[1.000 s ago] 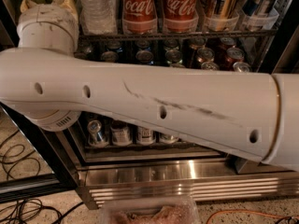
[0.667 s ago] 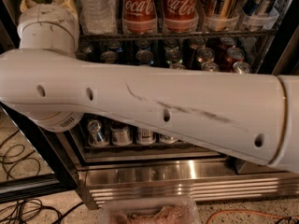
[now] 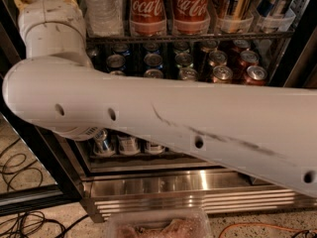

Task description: Pick green can from top shelf of fridge

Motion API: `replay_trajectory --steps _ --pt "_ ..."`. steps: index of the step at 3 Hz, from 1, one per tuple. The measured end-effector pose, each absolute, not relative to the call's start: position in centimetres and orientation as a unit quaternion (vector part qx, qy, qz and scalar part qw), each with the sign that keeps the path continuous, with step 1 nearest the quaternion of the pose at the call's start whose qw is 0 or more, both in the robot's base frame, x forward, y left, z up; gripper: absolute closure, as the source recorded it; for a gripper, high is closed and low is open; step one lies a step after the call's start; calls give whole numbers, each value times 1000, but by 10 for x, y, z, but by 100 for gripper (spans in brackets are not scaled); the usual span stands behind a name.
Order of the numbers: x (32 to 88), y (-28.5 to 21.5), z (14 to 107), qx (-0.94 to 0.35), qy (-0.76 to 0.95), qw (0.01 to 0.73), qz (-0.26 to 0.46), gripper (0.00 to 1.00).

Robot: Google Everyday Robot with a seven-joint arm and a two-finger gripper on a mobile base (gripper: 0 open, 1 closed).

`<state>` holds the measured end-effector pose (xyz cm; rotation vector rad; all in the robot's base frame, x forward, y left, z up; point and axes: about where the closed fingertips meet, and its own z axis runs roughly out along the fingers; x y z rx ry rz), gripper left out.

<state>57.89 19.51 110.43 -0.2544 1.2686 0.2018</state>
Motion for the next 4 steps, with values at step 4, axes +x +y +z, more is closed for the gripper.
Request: replay_trajectory --steps 4 --pt "534 143 1097 -87 651 716 236 100"
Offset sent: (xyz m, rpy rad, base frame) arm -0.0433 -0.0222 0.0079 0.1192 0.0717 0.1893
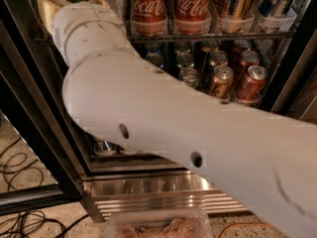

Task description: Pick green can from top shelf of fridge

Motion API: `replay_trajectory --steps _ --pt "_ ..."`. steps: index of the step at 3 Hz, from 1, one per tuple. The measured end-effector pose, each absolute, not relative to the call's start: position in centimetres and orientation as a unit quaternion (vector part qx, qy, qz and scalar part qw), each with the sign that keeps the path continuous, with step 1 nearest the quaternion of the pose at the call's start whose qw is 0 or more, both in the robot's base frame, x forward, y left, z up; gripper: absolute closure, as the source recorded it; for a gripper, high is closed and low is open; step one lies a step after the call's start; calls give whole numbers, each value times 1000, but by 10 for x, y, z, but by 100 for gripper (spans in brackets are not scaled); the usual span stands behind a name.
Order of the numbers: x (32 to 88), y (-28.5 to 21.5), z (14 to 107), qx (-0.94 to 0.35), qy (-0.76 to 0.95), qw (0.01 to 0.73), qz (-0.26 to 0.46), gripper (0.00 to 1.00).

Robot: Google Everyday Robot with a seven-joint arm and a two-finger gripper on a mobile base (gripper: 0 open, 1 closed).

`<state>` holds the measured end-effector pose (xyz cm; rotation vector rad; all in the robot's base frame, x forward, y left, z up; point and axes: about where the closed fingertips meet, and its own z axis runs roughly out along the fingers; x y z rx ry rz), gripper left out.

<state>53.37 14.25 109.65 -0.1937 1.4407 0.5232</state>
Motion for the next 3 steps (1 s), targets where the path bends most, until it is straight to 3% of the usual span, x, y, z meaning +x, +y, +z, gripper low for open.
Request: replay_trajectory --steps 2,3 --pt "566 87 1070 -32 710 617 338 100" --pt "570 80 1070 -34 713 603 356 100"
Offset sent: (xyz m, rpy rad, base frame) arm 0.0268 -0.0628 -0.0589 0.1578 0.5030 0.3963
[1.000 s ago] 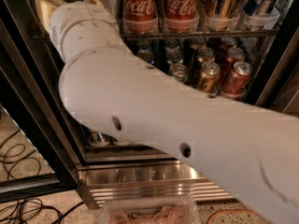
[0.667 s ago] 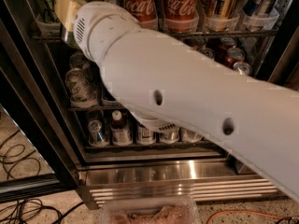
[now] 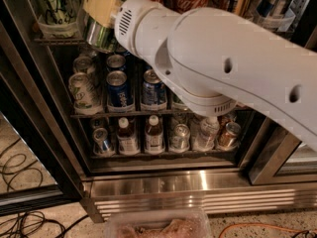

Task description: Pick green can from top shelf of fridge

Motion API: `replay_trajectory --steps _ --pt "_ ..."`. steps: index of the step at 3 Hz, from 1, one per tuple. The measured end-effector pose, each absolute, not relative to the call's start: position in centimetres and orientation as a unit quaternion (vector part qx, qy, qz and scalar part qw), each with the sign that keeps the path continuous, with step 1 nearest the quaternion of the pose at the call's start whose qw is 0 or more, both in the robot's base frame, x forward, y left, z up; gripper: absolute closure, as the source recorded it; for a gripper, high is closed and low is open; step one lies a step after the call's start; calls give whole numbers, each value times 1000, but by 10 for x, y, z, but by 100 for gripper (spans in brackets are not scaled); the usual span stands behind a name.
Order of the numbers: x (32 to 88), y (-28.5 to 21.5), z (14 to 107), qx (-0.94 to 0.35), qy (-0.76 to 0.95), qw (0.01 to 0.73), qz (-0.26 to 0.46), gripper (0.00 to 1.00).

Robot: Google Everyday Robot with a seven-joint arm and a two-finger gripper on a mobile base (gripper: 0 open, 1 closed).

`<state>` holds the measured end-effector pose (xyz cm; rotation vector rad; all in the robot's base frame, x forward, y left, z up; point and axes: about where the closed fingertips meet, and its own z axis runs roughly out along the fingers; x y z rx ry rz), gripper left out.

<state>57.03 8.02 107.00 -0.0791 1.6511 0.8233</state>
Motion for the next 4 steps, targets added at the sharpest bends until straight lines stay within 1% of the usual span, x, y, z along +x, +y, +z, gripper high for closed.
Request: replay_trajectory --steps 2,4 --pt "565 83 1068 -45 717 596 359 100" --pt "524 98 1058 -65 730 559 388 100"
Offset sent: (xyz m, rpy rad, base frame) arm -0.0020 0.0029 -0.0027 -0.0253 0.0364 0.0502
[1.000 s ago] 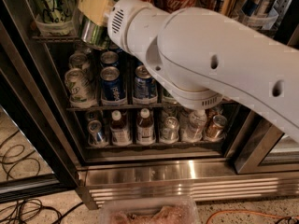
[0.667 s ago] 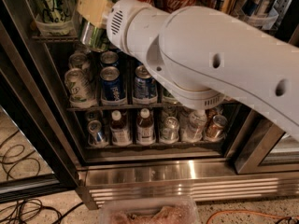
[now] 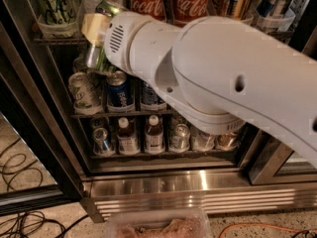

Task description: Pick green can from top shelf of fridge

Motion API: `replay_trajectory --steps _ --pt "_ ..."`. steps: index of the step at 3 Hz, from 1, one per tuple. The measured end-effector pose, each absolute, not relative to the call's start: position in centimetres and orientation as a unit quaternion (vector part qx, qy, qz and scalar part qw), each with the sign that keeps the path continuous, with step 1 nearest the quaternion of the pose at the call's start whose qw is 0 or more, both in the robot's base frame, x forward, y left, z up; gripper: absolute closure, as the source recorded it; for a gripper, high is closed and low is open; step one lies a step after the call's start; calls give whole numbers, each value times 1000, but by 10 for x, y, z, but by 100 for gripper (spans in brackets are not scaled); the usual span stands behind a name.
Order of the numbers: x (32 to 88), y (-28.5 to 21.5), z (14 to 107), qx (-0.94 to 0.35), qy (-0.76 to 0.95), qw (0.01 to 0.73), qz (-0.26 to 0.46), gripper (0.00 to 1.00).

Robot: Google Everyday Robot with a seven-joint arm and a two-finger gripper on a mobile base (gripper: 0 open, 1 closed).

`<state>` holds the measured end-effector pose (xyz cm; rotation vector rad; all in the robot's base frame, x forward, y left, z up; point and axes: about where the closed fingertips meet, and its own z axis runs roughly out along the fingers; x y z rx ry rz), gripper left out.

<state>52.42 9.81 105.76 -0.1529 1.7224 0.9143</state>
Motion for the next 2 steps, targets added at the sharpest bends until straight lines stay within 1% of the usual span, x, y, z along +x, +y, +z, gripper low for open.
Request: replay_trajectory --steps 1,2 --pt "508 88 1071 -52 724 577 373 100" --pt "504 76 1076 -44 722 588 361 100"
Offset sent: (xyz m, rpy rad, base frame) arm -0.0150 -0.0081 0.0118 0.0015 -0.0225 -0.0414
